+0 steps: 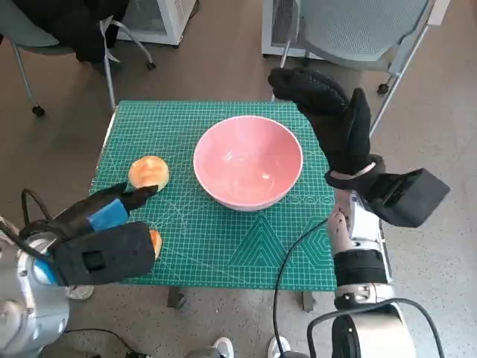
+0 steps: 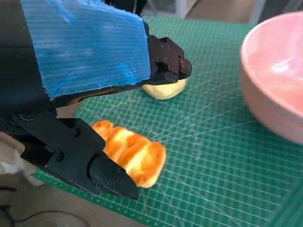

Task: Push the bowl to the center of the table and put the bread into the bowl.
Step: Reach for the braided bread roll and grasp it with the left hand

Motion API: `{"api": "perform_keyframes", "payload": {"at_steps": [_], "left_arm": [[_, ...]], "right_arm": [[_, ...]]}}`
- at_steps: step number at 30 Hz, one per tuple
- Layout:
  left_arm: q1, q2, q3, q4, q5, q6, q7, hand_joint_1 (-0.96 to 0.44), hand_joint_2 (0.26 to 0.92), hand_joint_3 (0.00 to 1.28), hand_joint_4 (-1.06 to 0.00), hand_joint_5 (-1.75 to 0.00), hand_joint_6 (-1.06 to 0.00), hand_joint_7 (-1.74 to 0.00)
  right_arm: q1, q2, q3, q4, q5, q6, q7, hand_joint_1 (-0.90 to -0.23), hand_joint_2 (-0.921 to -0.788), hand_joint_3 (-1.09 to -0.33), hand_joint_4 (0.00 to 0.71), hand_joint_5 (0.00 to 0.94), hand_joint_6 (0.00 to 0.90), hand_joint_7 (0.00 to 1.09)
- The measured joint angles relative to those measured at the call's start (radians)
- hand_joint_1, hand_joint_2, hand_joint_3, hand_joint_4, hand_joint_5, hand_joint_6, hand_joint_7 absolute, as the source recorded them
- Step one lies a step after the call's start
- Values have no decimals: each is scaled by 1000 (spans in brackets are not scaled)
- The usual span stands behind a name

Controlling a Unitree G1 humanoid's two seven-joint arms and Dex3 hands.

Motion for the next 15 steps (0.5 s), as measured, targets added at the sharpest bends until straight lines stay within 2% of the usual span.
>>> {"api": "perform_keyframes", "payload": {"at_steps": [15], "left_arm": [[-16,-10,-89,118,78,-18,1,-256,651,10,1,1,-180,-1]], "right_arm": [[1,-6,0,-2,0,1,0,-766,-921,-862,23,0,-1,224]]}}
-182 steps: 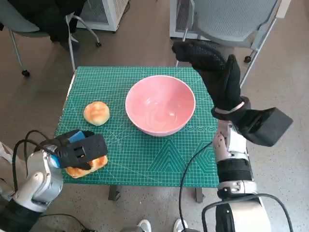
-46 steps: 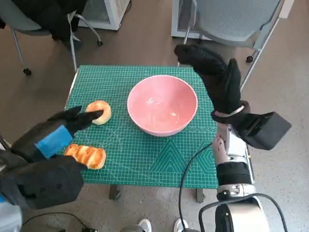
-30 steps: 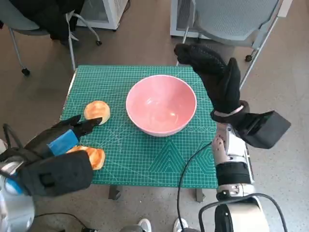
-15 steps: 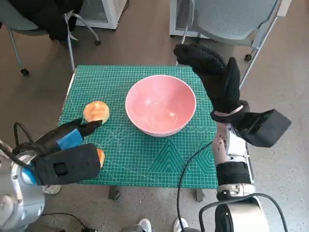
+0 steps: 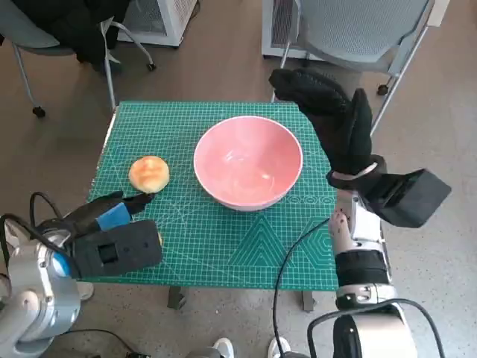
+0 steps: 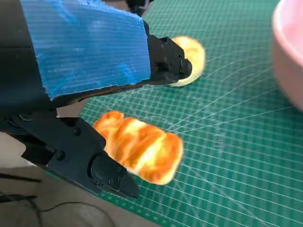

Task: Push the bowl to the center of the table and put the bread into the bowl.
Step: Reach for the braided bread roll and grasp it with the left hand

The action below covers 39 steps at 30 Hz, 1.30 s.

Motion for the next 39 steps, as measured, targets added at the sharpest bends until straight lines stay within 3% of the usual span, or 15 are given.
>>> {"api": "perform_keyframes", "payload": {"at_steps": [13,25,30,32,33,34,35,36,37,39], "left_arm": [[0,-40,-53,75,42,3,-7,-210,664,12,-2,-1,-188,-3],[2,-92,-80,174,53,-17,12,-95,687,17,-84,-19,-253,-23],[3,-114,-80,211,65,-24,39,1,714,30,-171,-22,-363,-43],[3,-123,-80,228,70,-27,55,36,729,39,-303,-62,-419,-51],[3,-129,-79,240,72,-30,68,163,753,112,-465,-465,-479,-67],[4,-135,-79,248,74,-31,79,216,698,251,-526,-635,-522,-88],[4,-141,-79,258,78,-33,95,298,602,485,-611,-901,-585,-122],[6,-150,-78,269,84,-35,117,352,532,651,-666,-1077,-628,-274],[9,-156,-78,277,91,-39,139,387,484,762,-703,-1191,-612,-457],[17,-167,-75,293,107,-53,184,200,480,803,-688,-1267,-639,-883]], "right_arm": [[0,-6,1,0,-2,1,0,-763,-921,-861,23,0,-1,225],[0,-13,2,-1,-3,1,0,-761,-921,-862,26,2,-1,225],[0,-17,3,-4,-3,3,0,-761,-921,-864,27,2,-1,223],[0,-18,3,-6,-3,4,0,-761,-921,-864,27,2,-1,223],[0,-19,4,-8,-3,4,0,-761,-921,-864,27,2,-1,223],[0,-19,4,-8,-3,4,0,-761,-921,-864,27,2,-1,222],[0,-20,4,-9,-3,4,0,-761,-921,-864,27,2,-1,222],[0,-20,4,-9,-3,4,0,-761,-921,-864,27,2,-1,222],[0,-20,4,-9,-3,4,0,-761,-921,-864,27,2,-1,222],[0,-21,5,-9,-3,4,0,-760,-921,-864,27,2,-1,222]]}}
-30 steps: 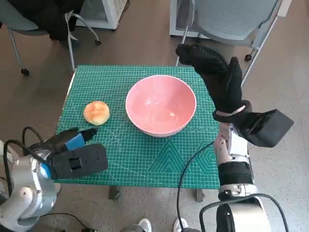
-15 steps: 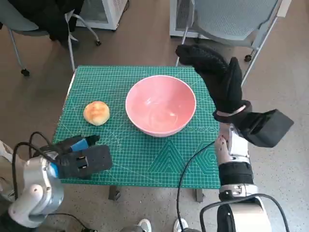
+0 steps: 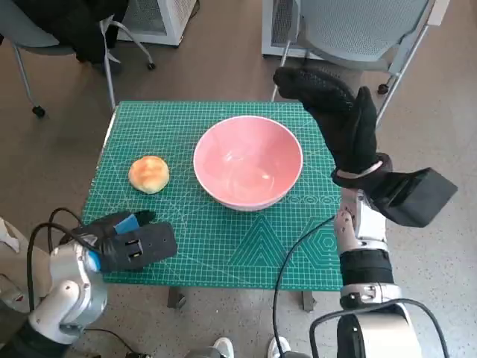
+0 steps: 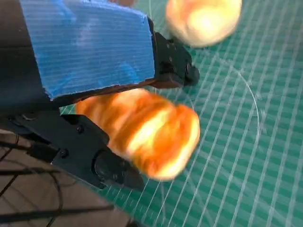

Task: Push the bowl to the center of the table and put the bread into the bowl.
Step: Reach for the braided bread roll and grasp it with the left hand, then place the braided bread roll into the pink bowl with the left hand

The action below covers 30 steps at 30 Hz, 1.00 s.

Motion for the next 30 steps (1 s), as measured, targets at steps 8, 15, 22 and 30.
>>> {"api": "perform_keyframes", "payload": {"at_steps": [8,15,22,30], "left_arm": [[45,-23,11,58,41,-95,156,14,616,650,-639,-1439,-618,-1146],[65,-23,48,56,37,-132,158,2,658,538,-710,-1309,-631,-1152],[78,-23,92,28,30,-149,133,1,671,491,-746,-1261,-653,-1117],[87,-23,124,-25,28,-150,84,2,697,435,-747,-1267,-684,-1047]], "right_arm": [[0,-3,0,0,0,4,0,-756,-921,-866,27,1,-1,221],[0,-3,0,0,0,8,0,-754,-921,-865,27,1,-1,222],[0,-3,3,0,0,8,1,-753,-921,-866,27,1,-1,222],[0,-4,2,0,2,15,8,-753,-921,-865,27,1,-1,222]]}}
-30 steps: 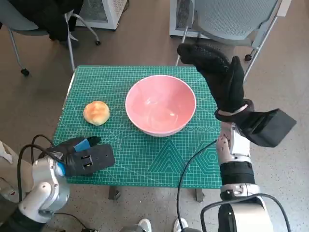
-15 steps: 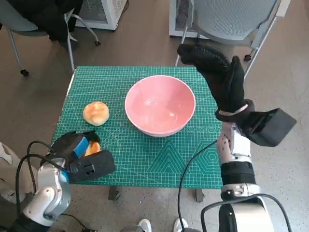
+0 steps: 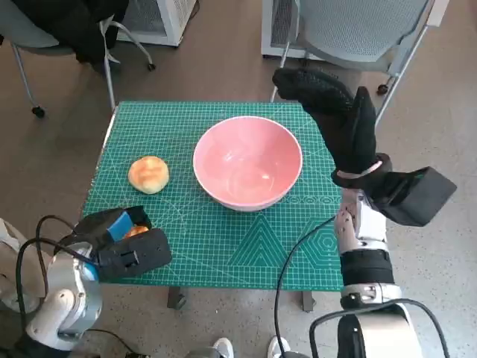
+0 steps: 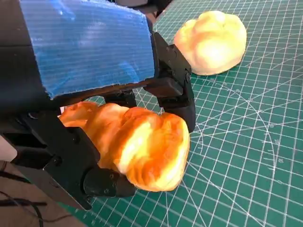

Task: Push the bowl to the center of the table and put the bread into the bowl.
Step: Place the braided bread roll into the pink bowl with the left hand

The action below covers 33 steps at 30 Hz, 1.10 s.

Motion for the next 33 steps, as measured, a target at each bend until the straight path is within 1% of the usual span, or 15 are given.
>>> {"api": "perform_keyframes", "payload": {"at_steps": [3,9,10,13,16,23,24,29,33], "left_arm": [[0,0,15,-40,2,5,-20,2,737,354,-751,-1262,-708,-989],[-21,2,47,-166,18,45,-84,3,758,312,-752,-1270,-723,-943],[-31,2,53,-187,20,53,-96,3,759,311,-752,-1270,-724,-940],[-72,2,71,-237,24,66,-118,2,791,233,-776,-1232,-749,-902],[-141,1,82,-267,38,68,-124,2,799,209,-789,-1205,-750,-910],[-339,-39,81,-265,88,49,-98,2,803,194,-809,-1151,-738,-954],[-366,-49,78,-258,92,39,-90,2,813,171,-816,-1135,-741,-954],[-493,-114,46,-185,97,-20,-51,2,828,135,-831,-1102,-740,-964],[-568,-169,19,-98,95,-81,-9,2,832,127,-842,-1081,-730,-982]], "right_arm": [[0,0,-2,0,1,2,3,-753,-921,-865,27,1,-1,222],[0,-2,-5,4,2,3,10,-754,-921,-865,28,1,-1,222],[0,-2,-6,6,2,3,10,-754,-921,-865,28,1,-1,222],[-1,-2,-7,14,2,3,12,-754,-921,-864,28,1,-1,223],[-1,-2,-7,20,2,3,13,-755,-921,-864,28,1,-1,224],[-4,-2,-7,32,2,2,19,-755,-921,-863,29,1,-1,230],[-3,-2,-7,34,2,2,21,-755,-921,-863,29,1,-1,232],[-5,-3,-10,35,5,1,30,-756,-921,-862,29,1,-1,238],[-6,-3,-12,36,6,1,39,-757,-921,-862,28,0,-1,237]]}}
